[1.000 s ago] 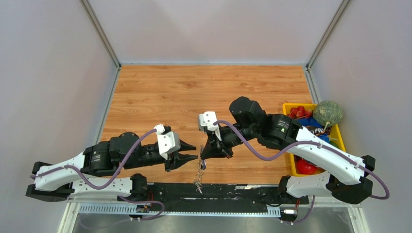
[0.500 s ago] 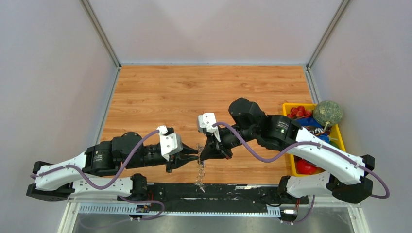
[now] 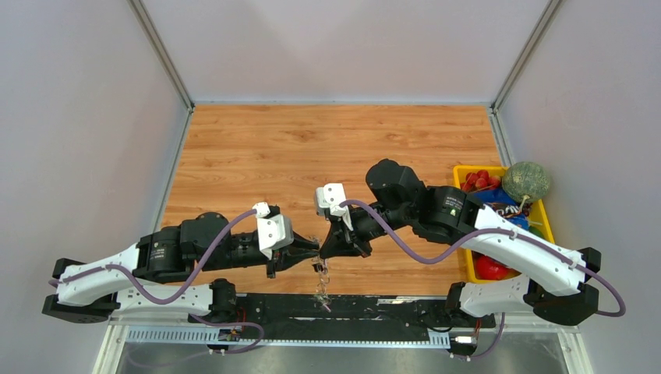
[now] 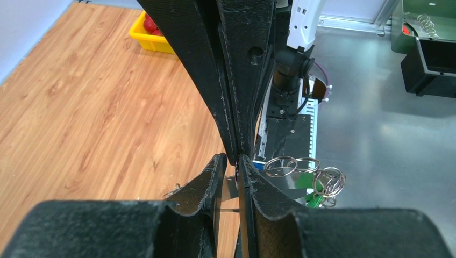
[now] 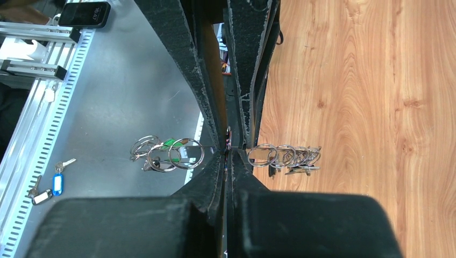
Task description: Put the keys on the keyring
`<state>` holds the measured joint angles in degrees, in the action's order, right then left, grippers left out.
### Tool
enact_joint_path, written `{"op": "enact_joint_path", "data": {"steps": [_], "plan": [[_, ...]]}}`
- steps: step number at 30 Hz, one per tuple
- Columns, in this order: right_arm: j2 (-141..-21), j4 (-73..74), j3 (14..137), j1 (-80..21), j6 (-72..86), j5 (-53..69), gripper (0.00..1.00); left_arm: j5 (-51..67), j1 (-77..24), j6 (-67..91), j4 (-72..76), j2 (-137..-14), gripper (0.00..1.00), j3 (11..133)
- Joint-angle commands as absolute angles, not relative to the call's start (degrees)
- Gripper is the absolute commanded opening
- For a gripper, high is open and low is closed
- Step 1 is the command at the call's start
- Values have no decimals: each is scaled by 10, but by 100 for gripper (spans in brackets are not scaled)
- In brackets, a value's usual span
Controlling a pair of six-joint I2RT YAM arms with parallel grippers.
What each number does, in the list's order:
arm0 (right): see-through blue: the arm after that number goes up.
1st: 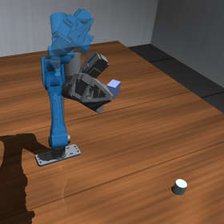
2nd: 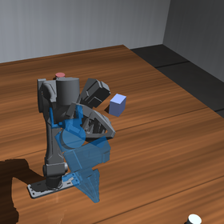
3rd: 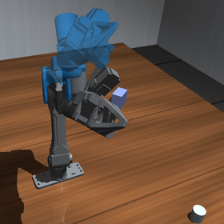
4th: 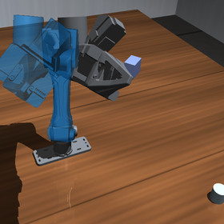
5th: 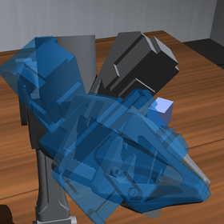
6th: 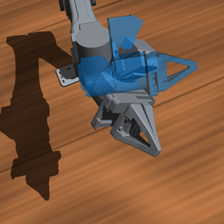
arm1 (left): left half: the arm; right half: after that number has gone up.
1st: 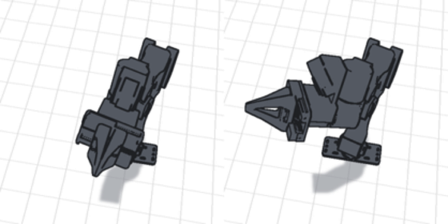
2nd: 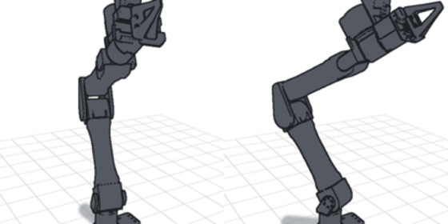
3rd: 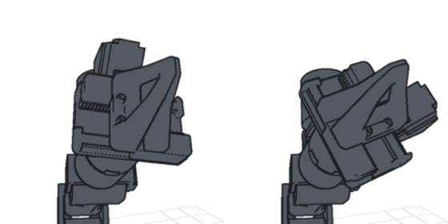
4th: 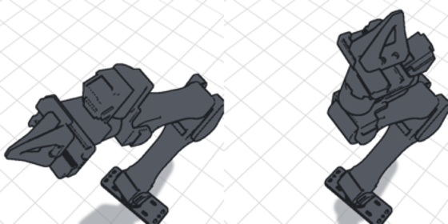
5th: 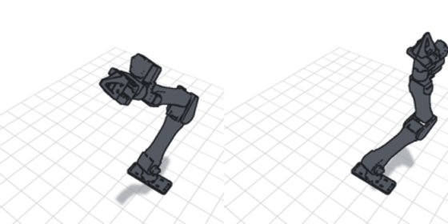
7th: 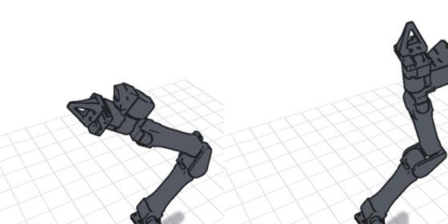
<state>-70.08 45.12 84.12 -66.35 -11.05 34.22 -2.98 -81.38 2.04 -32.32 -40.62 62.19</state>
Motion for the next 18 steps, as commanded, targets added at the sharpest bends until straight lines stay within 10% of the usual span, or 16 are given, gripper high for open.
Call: {"op": "enact_joint_path", "data": {"steps": [1, 18], "plan": [[-689, 411, 877, -671, -114, 341, 0, -23, -815, 16, -304, -411, 23, 620], [-653, 375, 866, -674, -99, 301, 0, -14, -815, 12, -301, -420, 0, 620]]}}
